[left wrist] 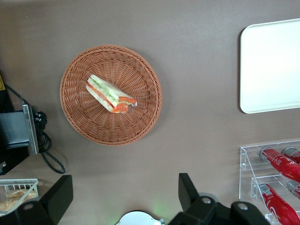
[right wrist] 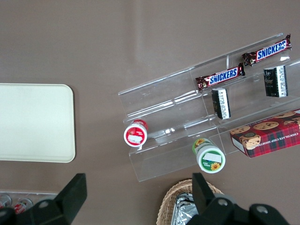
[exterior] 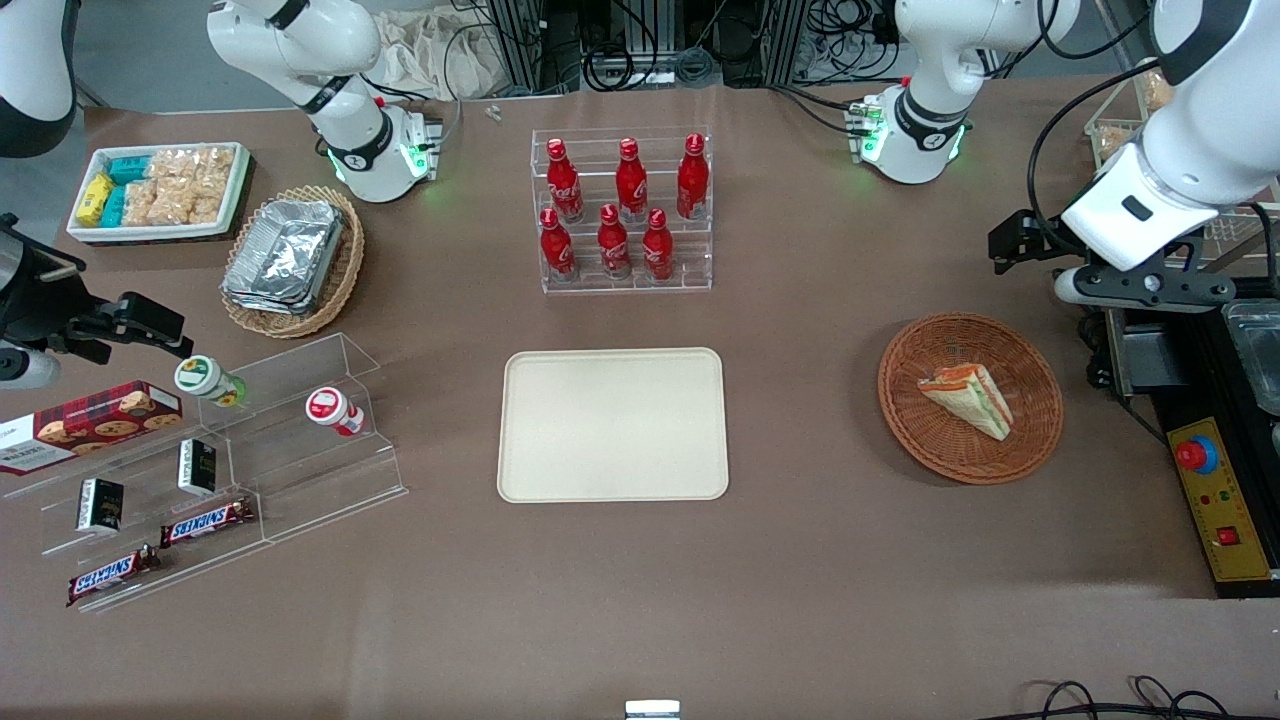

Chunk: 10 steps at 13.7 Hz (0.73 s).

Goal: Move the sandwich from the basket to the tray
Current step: 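Move the left gripper over the sandwich in the wicker basket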

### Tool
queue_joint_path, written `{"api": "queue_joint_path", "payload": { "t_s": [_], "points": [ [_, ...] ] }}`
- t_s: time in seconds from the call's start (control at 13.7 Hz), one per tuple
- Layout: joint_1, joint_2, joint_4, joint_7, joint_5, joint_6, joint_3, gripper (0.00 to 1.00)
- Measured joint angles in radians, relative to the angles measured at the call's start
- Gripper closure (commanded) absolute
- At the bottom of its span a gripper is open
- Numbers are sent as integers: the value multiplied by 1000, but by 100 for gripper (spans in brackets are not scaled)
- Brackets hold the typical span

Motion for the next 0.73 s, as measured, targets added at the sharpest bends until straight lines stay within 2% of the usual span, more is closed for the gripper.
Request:
{"api": "queue_joint_path", "payload": {
  "t_s": [0.37,0.73],
  "points": [
    [7,9,0,-29,6,-4,7,0],
    [118,92,-63,-271,9,17,18,0]
  ]
}}
